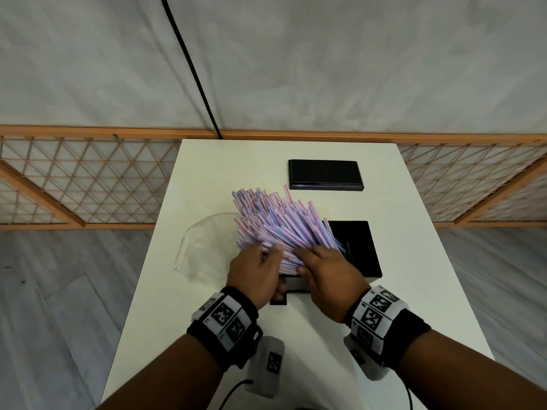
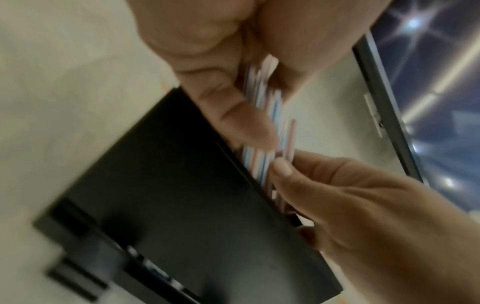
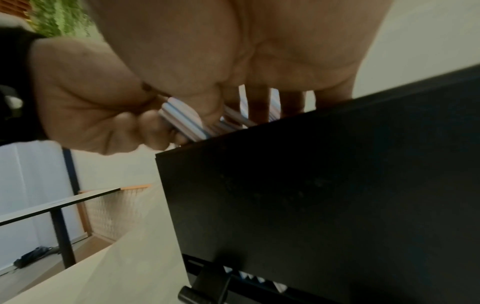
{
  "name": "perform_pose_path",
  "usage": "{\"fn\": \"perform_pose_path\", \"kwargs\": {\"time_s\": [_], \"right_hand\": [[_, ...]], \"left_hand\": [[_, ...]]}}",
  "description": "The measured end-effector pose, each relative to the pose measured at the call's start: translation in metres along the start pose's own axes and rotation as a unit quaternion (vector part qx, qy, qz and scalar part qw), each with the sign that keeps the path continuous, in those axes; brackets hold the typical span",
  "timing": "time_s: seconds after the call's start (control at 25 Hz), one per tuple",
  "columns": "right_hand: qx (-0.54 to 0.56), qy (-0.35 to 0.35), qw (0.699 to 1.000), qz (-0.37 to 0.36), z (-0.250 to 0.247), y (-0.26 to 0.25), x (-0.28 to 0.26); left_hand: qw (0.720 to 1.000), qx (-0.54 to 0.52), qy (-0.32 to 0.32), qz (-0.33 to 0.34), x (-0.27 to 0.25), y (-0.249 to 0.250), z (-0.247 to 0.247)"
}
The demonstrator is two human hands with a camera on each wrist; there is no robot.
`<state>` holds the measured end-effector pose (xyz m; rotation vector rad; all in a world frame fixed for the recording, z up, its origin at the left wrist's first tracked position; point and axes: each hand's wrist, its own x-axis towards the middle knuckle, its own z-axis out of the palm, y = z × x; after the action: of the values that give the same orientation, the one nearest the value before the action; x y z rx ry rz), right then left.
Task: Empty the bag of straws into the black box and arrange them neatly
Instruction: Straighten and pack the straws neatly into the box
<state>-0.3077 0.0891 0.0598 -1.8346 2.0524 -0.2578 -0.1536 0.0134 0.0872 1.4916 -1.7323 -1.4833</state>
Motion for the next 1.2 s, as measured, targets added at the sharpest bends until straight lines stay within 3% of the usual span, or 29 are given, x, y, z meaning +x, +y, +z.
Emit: {"fn": "perform_pose_path", "kwargs": {"time_s": [0.08,0.16,0.24,0.32,0.4,0.48,0.56,0.72,0.92,1.2], "right_hand": [[0.03,0.001,1.0,-0.006,-0.001,0.006,-0.003],[0.072,0.024,0.997,-0.003,-0.006,0.013,-0.007],[0.084,0.056,0.995,0.015,-0.012,0.021,-0.012],[0.081,0.075,0.993,0.052,-0.019,0.031,-0.016],[0.072,0.053,0.991,0.095,-0.022,0.035,-0.016],[0.073,0.021,0.991,0.11,-0.021,0.035,-0.012],[0.071,-0.01,0.992,0.102,-0.018,0.031,-0.006],[0.104,-0.024,0.992,0.062,-0.017,0.023,0.003],[0.083,-0.041,0.995,0.044,-0.024,0.02,0.009],[-0.012,-0.234,0.972,0.028,-0.058,0.019,0.035]], "left_hand": [[0.994,0.091,0.006,0.065,-0.004,-0.005,-0.004],[0.974,0.157,0.076,0.145,-0.007,-0.002,-0.013],[0.951,0.156,0.16,0.214,-0.007,0.003,-0.026],[0.938,0.143,0.215,0.23,-0.005,0.006,-0.038],[0.959,0.11,0.217,0.146,0.002,0.001,-0.042],[0.987,0.053,0.15,-0.018,0.006,-0.001,-0.038],[0.993,-0.018,0.065,-0.093,0.008,-0.007,-0.029],[0.998,-0.007,0.051,-0.042,0.006,-0.007,-0.017],[0.998,-0.008,0.047,-0.046,0.007,-0.002,-0.018],[0.999,-0.016,0.033,-0.039,0.008,-0.005,-0.017]]}}
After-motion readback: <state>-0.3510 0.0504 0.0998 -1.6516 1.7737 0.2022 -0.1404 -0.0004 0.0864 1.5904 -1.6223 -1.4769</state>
